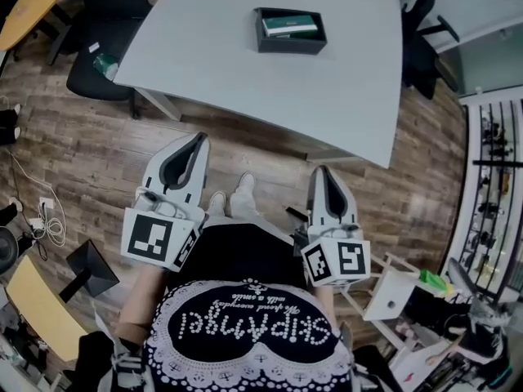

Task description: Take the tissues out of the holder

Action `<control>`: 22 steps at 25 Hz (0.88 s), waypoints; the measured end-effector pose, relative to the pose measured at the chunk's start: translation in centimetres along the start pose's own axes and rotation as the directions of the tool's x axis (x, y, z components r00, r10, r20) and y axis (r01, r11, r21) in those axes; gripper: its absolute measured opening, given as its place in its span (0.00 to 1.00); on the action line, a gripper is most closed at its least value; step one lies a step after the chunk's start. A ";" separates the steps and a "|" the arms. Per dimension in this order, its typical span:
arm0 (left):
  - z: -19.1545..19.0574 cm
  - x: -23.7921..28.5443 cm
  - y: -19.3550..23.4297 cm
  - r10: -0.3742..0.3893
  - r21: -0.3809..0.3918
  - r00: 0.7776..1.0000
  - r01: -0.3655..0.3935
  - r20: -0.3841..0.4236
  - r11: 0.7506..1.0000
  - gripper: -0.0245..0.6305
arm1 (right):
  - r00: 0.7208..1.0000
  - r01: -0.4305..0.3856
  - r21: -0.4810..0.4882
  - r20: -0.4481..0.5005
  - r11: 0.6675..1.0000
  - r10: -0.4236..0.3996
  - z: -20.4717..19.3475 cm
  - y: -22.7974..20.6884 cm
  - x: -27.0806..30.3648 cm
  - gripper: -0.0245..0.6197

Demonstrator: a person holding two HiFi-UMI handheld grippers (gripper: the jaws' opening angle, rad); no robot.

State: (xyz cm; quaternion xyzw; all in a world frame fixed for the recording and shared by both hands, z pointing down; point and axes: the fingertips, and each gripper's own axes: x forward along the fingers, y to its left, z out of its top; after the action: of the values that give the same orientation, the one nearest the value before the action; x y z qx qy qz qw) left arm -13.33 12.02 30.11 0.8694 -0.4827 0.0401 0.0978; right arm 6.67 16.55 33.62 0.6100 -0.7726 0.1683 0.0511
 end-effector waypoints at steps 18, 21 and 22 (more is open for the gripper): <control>0.5 4.0 -2.4 0.093 0.019 0.996 -0.093 0.014 0.995 0.07 | 0.997 -0.072 0.009 0.003 0.997 0.072 1.4 -5.7 2.4 0.09; 0.5 3.9 -2.4 0.098 0.020 0.995 -0.098 0.016 0.995 0.07 | 0.997 -0.076 0.011 0.004 0.997 0.076 1.3 -5.7 2.2 0.09; 0.5 4.0 -2.6 0.097 0.020 0.995 -0.097 0.017 0.995 0.07 | 0.997 -0.075 0.011 0.003 0.997 0.075 1.2 -5.8 2.1 0.09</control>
State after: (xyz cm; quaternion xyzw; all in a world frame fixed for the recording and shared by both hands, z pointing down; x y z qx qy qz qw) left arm -9.01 9.91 29.92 0.8462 -0.5247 0.0426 0.0828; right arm 11.85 13.09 34.19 0.5811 -0.7940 0.1737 0.0403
